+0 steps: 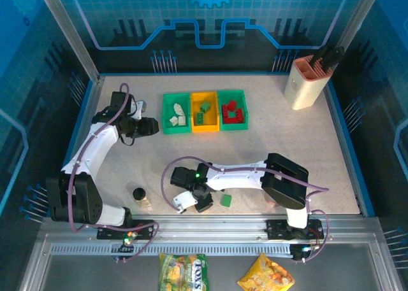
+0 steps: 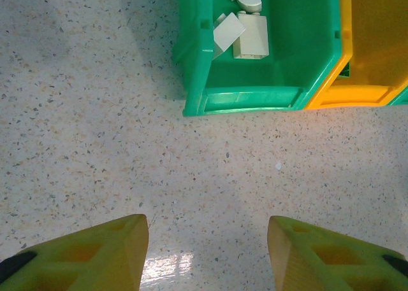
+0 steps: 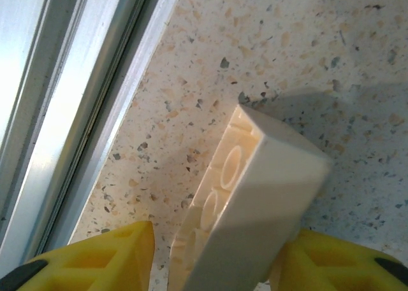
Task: Sort the legos into containers by color
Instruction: Pick up the lego from the bottom-center of the table.
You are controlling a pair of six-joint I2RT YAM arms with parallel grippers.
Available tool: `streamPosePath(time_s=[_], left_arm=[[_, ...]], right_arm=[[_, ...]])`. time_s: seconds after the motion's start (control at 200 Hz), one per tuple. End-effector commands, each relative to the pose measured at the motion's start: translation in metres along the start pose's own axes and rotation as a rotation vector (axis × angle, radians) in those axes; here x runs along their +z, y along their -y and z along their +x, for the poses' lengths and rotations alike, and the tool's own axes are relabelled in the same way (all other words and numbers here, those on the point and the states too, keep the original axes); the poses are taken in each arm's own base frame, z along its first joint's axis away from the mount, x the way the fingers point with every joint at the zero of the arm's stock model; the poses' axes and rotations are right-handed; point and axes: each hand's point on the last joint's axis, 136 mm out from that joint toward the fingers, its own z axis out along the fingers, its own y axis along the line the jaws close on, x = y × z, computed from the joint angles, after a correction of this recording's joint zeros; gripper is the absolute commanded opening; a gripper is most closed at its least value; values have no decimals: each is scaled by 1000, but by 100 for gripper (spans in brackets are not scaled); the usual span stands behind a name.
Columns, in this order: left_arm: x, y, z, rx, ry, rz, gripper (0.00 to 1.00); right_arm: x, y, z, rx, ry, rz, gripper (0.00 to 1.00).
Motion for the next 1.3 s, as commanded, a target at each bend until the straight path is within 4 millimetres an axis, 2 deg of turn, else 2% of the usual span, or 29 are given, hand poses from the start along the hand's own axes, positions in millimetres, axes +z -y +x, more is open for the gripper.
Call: streamPosePath(time_s=[0.0, 0.125, 0.445, 0.715, 0.9, 1.141, 1.296], left_arm=[[-3, -4, 1, 18, -2, -12, 53], [-3, -4, 1, 17, -1, -11, 53], [-3, -4, 1, 19, 0, -10, 53], [-4, -4, 1, 19, 2, -12, 53], [-5, -5, 1, 19, 3, -16, 53], [-5, -4, 0, 21, 6, -15, 53], [-6, -5, 0, 23, 6, -18, 53]], right_arm=[[4, -6, -1, 8, -6, -26, 48], [5, -3, 0, 13, -21, -12, 44], [-2, 5, -1, 43, -6, 6, 27], [-17, 21, 8, 104, 26, 27, 23], [-36, 53, 15, 270, 106, 75, 21], [-57, 104, 26, 532, 230, 159, 16], [-68, 145, 34, 756, 300, 233, 16]])
